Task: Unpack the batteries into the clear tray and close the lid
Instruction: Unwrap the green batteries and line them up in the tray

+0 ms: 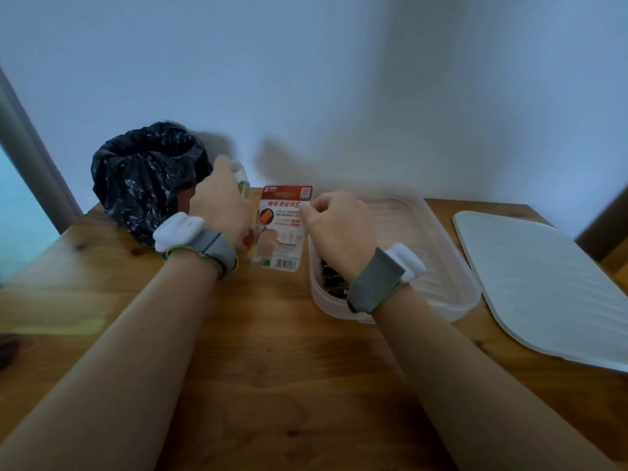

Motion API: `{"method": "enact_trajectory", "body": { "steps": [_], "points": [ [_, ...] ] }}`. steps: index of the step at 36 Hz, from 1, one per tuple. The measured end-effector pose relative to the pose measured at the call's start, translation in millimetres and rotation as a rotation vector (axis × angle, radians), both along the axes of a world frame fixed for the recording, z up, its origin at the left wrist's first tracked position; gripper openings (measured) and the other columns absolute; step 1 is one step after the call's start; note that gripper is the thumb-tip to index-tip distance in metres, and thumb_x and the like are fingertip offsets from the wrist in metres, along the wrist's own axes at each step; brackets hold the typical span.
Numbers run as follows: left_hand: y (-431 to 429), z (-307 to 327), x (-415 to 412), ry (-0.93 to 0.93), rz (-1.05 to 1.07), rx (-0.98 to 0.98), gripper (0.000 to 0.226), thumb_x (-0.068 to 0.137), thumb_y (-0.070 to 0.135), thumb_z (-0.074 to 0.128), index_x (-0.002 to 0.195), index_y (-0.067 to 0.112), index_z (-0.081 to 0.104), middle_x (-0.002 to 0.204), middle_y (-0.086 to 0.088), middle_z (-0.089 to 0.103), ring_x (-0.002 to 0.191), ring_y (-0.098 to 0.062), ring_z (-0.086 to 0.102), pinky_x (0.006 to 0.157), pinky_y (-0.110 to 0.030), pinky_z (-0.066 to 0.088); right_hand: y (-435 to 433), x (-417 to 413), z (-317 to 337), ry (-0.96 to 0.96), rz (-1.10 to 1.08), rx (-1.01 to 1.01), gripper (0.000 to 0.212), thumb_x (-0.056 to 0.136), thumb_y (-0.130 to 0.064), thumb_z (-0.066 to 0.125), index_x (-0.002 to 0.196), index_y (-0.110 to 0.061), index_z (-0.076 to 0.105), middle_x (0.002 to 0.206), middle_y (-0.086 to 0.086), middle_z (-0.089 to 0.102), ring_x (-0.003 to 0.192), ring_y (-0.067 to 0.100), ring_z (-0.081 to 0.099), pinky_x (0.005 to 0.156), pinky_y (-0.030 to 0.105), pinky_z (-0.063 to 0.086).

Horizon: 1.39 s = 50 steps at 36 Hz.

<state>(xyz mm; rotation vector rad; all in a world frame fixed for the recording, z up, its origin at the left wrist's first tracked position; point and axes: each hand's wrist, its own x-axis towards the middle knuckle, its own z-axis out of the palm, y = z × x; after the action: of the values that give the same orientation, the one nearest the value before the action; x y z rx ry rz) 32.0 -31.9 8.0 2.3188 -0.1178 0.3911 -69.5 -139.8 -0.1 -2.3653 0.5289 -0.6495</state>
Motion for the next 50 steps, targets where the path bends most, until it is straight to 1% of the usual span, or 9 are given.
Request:
{"method": "enact_trajectory", "body": {
  "steps": [3, 7, 10, 16, 22, 28, 38, 43, 50],
  "points": [
    [4.5, 8.2, -2.5, -0.027, -0.061, -0.134, 0.046, 0.096, 0.002, 0.042, 0.132, 0.028, 0.053, 0.119, -0.006, 0.062, 0.099, -0.022, 0.056, 0.074, -0.032, 0.042, 3.2, 4.1, -6.4, 0.038, -0.003, -0.111, 0.042, 0.098, -0.026, 0.054, 0.059, -0.018, 0.064, 0.092, 0.008, 0.071, 0.092, 0.030, 0.065, 0.085, 0.042, 0.051],
    [13.1, 10.9, 2.9, -0.046, -0.381, -0.384, 0.047, 0.094, -0.003, 0.041, 0.121, 0.029, 0.063, 0.114, 0.000, 0.061, 0.091, -0.027, 0.064, 0.068, -0.032, 0.055, 6.2, 8.1, -10.4, 0.131, -0.002, -0.216, 0.037, 0.099, -0.030, 0.048, 0.075, -0.016, 0.072, 0.104, 0.005, 0.066, 0.106, 0.030, 0.056, 0.094, 0.041, 0.040],
    [8.1, 16.3, -4.1, 0.077, -0.496, -0.677, 0.036, 0.094, -0.006, 0.043, 0.112, 0.016, 0.065, 0.099, -0.009, 0.064, 0.086, -0.036, 0.067, 0.066, -0.042, 0.059, 4.3, 7.3, -7.7, 0.166, 0.021, -0.279, 0.035, 0.100, -0.032, 0.048, 0.095, -0.017, 0.080, 0.114, 0.006, 0.067, 0.115, 0.028, 0.053, 0.098, 0.040, 0.035],
    [-8.1, 17.8, -25.9, 0.282, -0.659, -0.959, 0.025, 0.093, 0.001, 0.060, 0.117, -0.001, 0.062, 0.105, -0.016, 0.064, 0.095, -0.037, 0.068, 0.067, -0.033, 0.057, -3.5, -5.0, 6.8, 0.083, -0.002, -0.216, 0.027, 0.098, -0.026, 0.056, 0.109, -0.016, 0.078, 0.114, 0.008, 0.071, 0.117, 0.027, 0.056, 0.100, 0.038, 0.036],
    [-16.5, 8.0, -37.4, 0.267, -0.717, -0.906, 0.029, 0.088, 0.015, 0.073, 0.114, 0.006, 0.065, 0.110, -0.017, 0.068, 0.095, -0.027, 0.071, 0.067, -0.029, 0.058, -20.5, -25.6, 18.9, -0.084, -0.008, 0.207, 0.026, 0.093, -0.011, 0.058, 0.117, -0.019, 0.063, 0.106, -0.005, 0.066, 0.106, 0.018, 0.064, 0.095, 0.038, 0.054],
    [-14.1, 12.9, -49.5, 0.245, -0.844, -0.728, 0.025, 0.088, 0.007, 0.071, 0.113, 0.008, 0.067, 0.101, -0.014, 0.072, 0.088, -0.028, 0.074, 0.065, -0.035, 0.061, -31.1, -51.3, 33.3, -0.193, 0.200, 0.570, 0.030, 0.102, -0.008, 0.052, 0.130, -0.005, 0.060, 0.120, 0.023, 0.068, 0.102, 0.032, 0.070, 0.084, 0.039, 0.061],
    [-11.2, 18.0, -61.6, 0.205, -1.024, -0.539, 0.026, 0.088, 0.006, 0.072, 0.107, 0.002, 0.055, 0.098, -0.017, 0.073, 0.084, -0.024, 0.075, 0.060, -0.037, 0.061, -34.1, -61.9, 14.4, -0.373, 0.219, 0.507, 0.020, 0.100, -0.020, 0.069, 0.104, -0.003, 0.078, 0.094, 0.016, 0.079, 0.084, 0.027, 0.077, 0.071, 0.036, 0.065],
    [-11.7, 17.3, -63.1, 0.182, -1.054, -0.452, 0.028, 0.090, 0.018, 0.072, 0.111, 0.008, 0.057, 0.090, -0.018, 0.075, 0.080, -0.025, 0.076, 0.065, -0.047, 0.063, -51.1, -62.5, 8.5, -0.358, 0.157, 0.431, 0.016, 0.094, -0.034, 0.075, 0.085, -0.022, 0.081, 0.083, 0.003, 0.080, 0.078, 0.022, 0.078, 0.078, 0.055, 0.064],
    [-17.2, 9.8, -57.9, 0.063, -0.955, -0.428, 0.032, 0.099, 0.035, 0.056, 0.085, 0.008, 0.066, 0.081, -0.027, 0.067, 0.076, -0.044, 0.064, 0.070, -0.061, 0.054, -58.9, -63.7, 6.2, -0.353, 0.178, 0.352, 0.011, 0.093, -0.037, 0.073, 0.099, -0.032, 0.080, 0.086, 0.005, 0.080, 0.076, 0.029, 0.078, 0.074, 0.059, 0.064]
  ]
}}
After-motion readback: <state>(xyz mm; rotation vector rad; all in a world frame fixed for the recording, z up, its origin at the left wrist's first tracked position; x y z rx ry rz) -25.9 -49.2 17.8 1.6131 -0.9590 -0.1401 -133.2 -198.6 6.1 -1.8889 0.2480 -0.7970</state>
